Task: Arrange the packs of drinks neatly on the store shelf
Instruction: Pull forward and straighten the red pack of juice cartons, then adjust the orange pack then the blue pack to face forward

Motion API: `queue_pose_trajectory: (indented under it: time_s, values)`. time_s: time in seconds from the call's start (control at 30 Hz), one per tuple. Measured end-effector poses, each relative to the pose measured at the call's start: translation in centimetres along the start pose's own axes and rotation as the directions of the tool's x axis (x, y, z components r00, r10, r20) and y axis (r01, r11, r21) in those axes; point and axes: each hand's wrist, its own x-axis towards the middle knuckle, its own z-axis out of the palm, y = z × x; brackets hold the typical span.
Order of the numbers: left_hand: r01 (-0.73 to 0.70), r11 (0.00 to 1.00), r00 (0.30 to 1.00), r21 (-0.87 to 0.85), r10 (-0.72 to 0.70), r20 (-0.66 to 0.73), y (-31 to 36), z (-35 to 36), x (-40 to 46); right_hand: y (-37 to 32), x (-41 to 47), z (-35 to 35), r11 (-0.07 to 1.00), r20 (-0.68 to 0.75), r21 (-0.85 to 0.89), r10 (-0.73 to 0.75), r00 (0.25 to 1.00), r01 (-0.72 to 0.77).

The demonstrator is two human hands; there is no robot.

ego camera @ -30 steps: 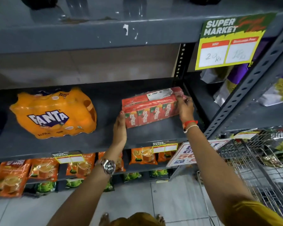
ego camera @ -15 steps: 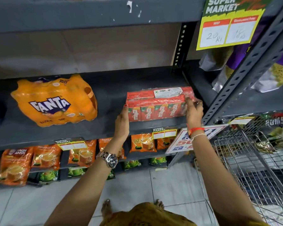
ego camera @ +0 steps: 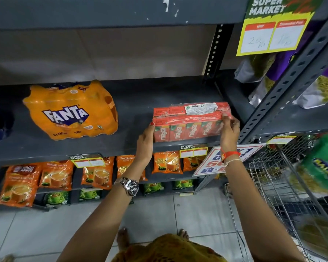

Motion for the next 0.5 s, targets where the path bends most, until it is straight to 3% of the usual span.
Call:
queue_pose_trajectory:
  time_s: [0.13, 0.23, 0.33, 0.43, 0.5]
  values:
    - [-0.019, 0.996, 1.000, -0.089, 0.017, -0.016, 0.7, -3.4, 0.5, 1.6, -3.7, 0.3, 0.995, -0.158, 0.059, -0.070, 0.985, 0.080]
    - [-0.181, 0.980, 0.961, -0.086, 0.158, -0.226, 0.6, -7.6, 0.0, 3.8, -8.4, 2.6, 0.983, -0.280, 0.018, -0.171, 0.945, 0.183]
    - [-0.303, 0.952, 0.829, -0.034, 0.246, -0.502, 0.1, -12.3, -1.1, 5.8, -13.8, 6.8, 0.976, -0.121, -0.016, -0.219, 0.968, 0.219]
    - [-0.321, 0.947, 0.697, 0.003, 0.238, -0.676, -0.5, -17.9, -0.7, 6.8, -17.9, 11.6, 0.951, 0.165, -0.064, -0.288, 0.943, 0.302]
    - [-0.281, 0.960, 0.697, -0.010, 0.197, -0.689, -0.6, -21.5, 0.3, 6.5, -19.0, 15.0, 0.932, 0.325, -0.083, -0.309, 0.894, 0.353]
